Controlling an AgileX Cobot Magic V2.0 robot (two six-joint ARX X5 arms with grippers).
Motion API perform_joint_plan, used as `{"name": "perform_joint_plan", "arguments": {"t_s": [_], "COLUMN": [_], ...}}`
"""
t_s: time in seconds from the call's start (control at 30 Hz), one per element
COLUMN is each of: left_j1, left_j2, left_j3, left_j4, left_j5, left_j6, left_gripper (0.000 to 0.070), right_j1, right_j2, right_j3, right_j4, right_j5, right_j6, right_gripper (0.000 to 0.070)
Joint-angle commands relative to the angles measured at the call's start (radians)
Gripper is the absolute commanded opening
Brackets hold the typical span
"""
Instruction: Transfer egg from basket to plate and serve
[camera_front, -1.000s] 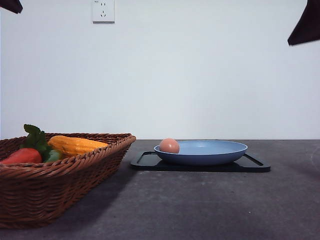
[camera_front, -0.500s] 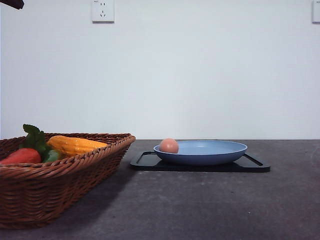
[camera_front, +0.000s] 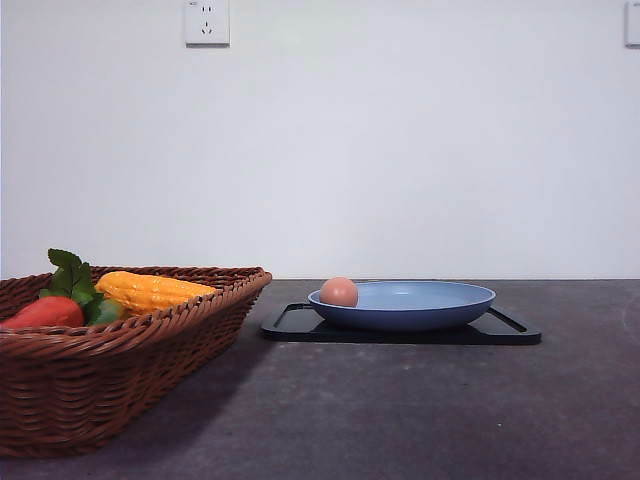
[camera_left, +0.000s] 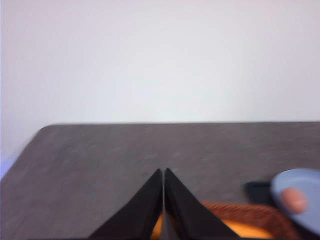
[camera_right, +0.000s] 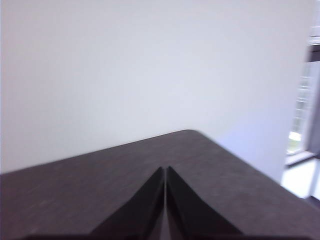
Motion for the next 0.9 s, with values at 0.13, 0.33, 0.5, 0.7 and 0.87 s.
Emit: {"name": "perform_joint_plan", "arguments": {"t_s": [0.13, 0.33, 0.5, 0.7, 0.87], "left_j1": [0.126, 0.166, 0.166, 0.166, 0.154], "left_j2": [-0.134, -0.265, -0.339, -0.339, -0.339], "left_j3": [-0.214, -0.445, -0.555, -0.616, -0.663], "left_j4": [0.070, 0.183, 0.192, 0.191, 0.191], "left_j5": [0.016, 0.017, 0.017, 0.016, 0.016], "left_j6": [0.021, 0.016, 0.015, 0.014, -0.002], "left_gripper": [0.0000, 0.0000, 0.0000, 0.0000, 0.0000], "right_j1": [0.005, 0.005, 0.005, 0.005, 0.005], "right_j2": [-0.048, -0.090, -0.117, -0.128, -0.128], "right_j3": [0.011, 0.011, 0.012, 0.013, 0.013], "right_j4": [0.009, 0.009, 0.009, 0.009, 0.009], "right_j5": [0.146, 0.239, 0.245, 0.245, 0.245], "right_j6": [0.010, 0.010, 0.010, 0.010, 0.010], "right_gripper": [0.0000, 0.0000, 0.0000, 0.0000, 0.0000]}}
